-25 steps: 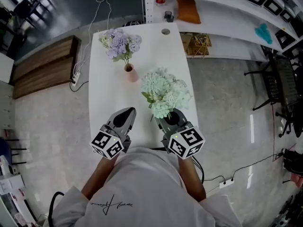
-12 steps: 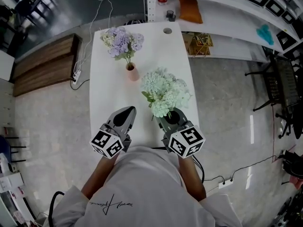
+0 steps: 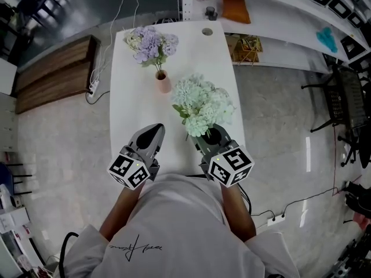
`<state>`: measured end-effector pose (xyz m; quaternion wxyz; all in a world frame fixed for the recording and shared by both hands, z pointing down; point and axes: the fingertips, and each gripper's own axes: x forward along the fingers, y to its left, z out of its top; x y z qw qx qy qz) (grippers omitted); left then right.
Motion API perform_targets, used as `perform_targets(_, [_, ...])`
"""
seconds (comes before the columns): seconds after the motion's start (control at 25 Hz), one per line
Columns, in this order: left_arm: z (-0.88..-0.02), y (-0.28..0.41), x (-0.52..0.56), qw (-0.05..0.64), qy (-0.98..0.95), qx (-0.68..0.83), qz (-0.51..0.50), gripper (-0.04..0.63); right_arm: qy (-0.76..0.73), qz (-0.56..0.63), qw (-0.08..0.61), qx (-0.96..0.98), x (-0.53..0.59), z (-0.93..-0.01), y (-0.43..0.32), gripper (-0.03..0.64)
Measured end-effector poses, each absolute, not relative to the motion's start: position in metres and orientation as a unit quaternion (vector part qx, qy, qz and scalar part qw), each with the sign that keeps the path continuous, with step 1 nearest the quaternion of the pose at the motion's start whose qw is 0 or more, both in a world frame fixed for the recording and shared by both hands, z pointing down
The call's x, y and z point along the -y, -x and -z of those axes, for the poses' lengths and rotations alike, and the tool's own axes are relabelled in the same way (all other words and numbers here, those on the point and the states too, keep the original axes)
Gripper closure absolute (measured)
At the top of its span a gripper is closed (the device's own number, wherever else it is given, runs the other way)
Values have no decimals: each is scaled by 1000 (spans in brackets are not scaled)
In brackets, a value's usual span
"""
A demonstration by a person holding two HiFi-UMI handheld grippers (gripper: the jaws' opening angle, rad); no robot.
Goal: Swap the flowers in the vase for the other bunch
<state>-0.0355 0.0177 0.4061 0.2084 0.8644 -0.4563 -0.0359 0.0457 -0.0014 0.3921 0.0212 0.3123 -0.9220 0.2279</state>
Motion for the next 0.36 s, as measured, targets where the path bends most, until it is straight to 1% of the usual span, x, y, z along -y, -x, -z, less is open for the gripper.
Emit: perform_targets(0.36, [-401, 48, -13, 188, -862, 469, 47, 598, -256, -198, 18, 946, 14, -374, -38, 549])
